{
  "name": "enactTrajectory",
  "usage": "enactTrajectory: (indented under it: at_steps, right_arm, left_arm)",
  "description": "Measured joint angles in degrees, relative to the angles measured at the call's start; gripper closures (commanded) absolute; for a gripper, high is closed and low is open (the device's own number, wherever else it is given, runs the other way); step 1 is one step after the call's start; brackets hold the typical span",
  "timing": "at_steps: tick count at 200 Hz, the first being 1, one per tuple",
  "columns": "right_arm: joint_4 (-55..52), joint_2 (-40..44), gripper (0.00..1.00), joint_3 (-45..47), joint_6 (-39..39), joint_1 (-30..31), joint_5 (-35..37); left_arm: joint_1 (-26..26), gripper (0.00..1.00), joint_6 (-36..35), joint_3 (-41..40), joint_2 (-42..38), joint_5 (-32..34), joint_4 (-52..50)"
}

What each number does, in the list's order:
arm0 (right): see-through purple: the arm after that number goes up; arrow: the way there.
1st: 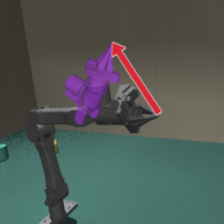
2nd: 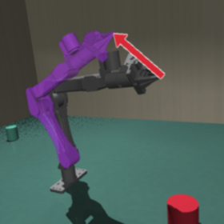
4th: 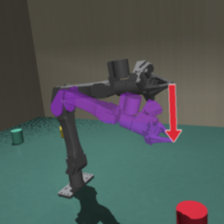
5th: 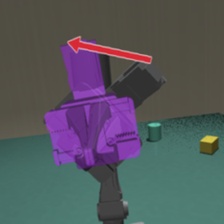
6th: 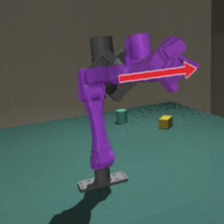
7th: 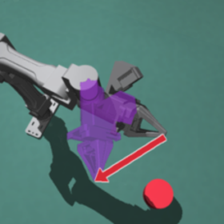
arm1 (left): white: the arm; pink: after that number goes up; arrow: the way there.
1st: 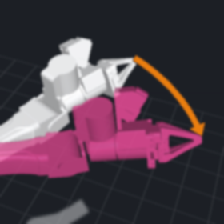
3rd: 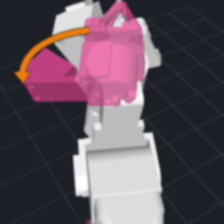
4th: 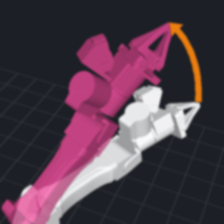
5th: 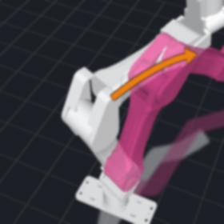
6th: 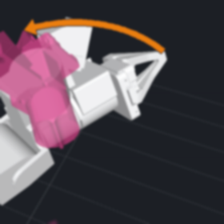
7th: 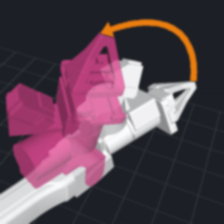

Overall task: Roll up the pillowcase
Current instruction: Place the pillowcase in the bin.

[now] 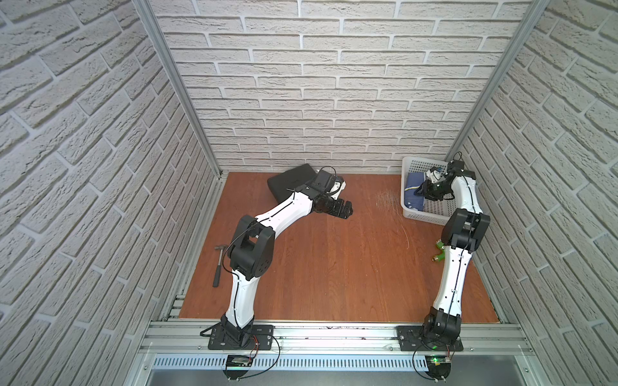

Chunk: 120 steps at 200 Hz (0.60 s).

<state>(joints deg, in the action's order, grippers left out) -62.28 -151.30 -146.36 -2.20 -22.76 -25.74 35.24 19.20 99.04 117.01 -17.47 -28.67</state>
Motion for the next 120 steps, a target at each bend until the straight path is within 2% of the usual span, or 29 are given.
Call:
enactTrajectory:
  at_steps: [4,6,32,61,66,74,99,120]
  right_arm:
    - [0.1,0.0,0.21,0.0,-0.3,0.1,1.0]
    - [0.0,0.0,0.18,0.0,-0.3,0.2,1.7]
    - [0.7,0.9,0.09,0.0,-0.1,1.0,7.9]
    - [1.1,5.1,0.06,0.7,-0.2,1.6,14.0]
    - [1.3,6.4,0.01,1.4,-0.2,1.6,14.7]
    - [1.8,9.1,0.00,3.1,-0.3,1.6,15.5]
    - [5.2,20.4,0.00,12.9,-0.6,1.6,15.1]
    - [11.1,30.6,0.00,24.9,-0.6,1.6,12.3]
  left_arm:
    - [0.0,0.02,0.0,0.0,0.0,0.0,-0.1]
    - [0.0,0.02,0.0,0.0,0.0,0.0,-0.2]
    - [0.0,0.02,-0.1,0.9,0.0,0.0,-0.9]
    - [-0.4,0.02,-0.6,1.2,0.0,0.4,-1.6]
    - [-0.5,0.02,-0.7,1.1,-0.1,0.5,-1.8]
    - [-0.9,0.02,-1.0,0.7,-0.4,0.8,-1.8]
    - [-3.0,0.02,-1.8,-3.6,-3.8,2.3,-1.9]
    - [-5.9,0.02,-2.7,-8.7,-8.7,3.8,-1.3]
